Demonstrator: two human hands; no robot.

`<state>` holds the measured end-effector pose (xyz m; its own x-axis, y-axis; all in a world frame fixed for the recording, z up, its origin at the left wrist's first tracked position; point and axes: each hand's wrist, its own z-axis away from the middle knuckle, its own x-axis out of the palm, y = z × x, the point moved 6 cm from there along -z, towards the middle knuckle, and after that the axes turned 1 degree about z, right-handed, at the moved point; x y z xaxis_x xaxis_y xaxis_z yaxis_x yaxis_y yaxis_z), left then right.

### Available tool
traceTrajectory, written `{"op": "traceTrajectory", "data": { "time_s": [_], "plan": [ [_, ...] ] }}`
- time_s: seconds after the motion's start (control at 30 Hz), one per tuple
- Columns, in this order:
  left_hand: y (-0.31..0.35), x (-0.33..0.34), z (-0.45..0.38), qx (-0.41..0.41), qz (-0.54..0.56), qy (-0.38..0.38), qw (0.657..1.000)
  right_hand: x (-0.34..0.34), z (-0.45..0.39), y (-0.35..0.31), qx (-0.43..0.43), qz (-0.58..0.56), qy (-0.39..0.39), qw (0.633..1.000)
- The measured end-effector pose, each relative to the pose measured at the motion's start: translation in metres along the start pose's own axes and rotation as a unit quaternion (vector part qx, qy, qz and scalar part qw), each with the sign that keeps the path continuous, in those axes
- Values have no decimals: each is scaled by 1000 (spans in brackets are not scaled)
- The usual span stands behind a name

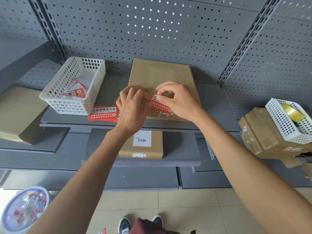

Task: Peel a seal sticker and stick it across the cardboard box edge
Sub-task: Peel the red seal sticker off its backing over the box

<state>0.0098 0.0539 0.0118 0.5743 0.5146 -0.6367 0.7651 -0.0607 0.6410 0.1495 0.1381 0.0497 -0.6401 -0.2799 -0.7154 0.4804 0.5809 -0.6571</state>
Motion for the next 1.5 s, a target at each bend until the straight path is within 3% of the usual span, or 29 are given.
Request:
{"op": "traceTrajectory", "data": {
  "time_s": [0.37, 0.53, 1.0, 1.5],
  "plan": [
    [-3, 2, 1, 15, 7, 7, 1000, -1, 1, -5, -9, 10, -11, 1000],
    [-4, 2, 1, 21, 5, 3, 1000, 9, -2, -7, -38, 75, -30, 996],
    [-5, 3, 4, 47, -6, 11, 999, 11, 1, -9, -48, 67, -33, 996],
    [-6, 2, 4, 36, 22, -17, 999, 1, 4, 1, 21, 0, -80, 997]
  ]
}}
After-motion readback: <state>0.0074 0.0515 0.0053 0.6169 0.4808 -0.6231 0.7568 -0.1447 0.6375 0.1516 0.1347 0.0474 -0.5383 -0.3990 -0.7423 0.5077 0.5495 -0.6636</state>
